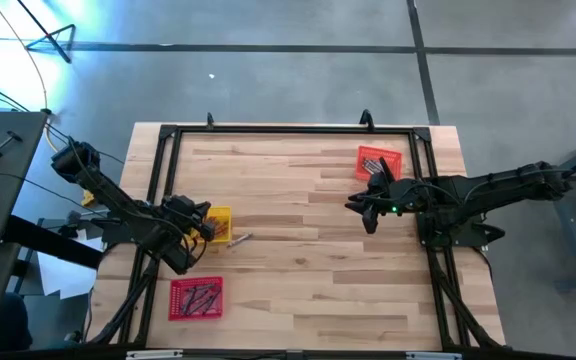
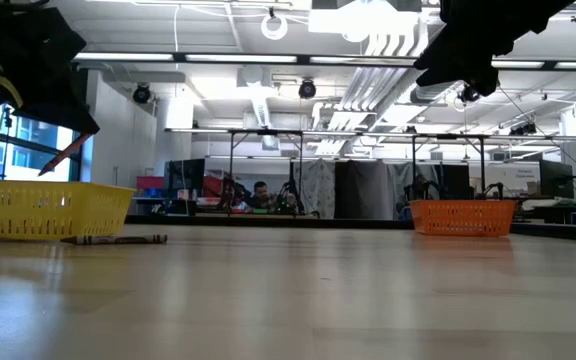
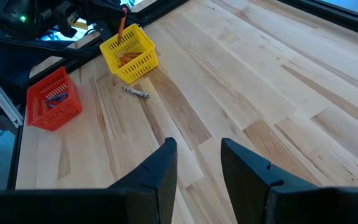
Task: Sort crayons
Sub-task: Put the orange crayon into the yellow bin, then put the gray crayon into the orange bin
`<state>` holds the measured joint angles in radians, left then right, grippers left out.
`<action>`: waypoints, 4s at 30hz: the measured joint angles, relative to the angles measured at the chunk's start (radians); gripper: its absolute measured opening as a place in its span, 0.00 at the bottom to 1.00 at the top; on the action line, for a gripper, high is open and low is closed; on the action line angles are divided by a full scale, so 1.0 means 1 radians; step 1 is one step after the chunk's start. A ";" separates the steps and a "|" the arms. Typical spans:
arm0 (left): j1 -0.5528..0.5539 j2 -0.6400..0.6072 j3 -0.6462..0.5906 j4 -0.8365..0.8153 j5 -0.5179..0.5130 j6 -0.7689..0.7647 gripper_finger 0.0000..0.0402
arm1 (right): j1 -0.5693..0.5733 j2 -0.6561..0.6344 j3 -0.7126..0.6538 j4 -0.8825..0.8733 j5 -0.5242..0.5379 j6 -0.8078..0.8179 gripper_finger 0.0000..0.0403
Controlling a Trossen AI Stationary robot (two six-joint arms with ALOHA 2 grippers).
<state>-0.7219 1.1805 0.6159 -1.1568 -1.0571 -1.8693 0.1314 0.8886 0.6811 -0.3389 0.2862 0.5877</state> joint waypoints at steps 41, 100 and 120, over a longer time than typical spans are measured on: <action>0.039 0.000 0.114 0.517 0.320 0.728 0.26 | 0.000 0.000 0.000 0.000 0.036 -0.003 0.29; 0.481 0.410 0.124 0.727 0.842 1.230 0.24 | 0.000 0.000 0.000 -0.027 0.036 -0.012 0.29; 0.481 0.411 0.125 0.738 0.875 1.227 0.01 | 0.000 0.000 0.000 -0.027 0.036 -0.011 0.29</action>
<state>-0.2409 1.5910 0.7412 -0.4184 -0.1818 -0.6426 0.1318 0.8890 0.6807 -0.3656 0.3225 0.5762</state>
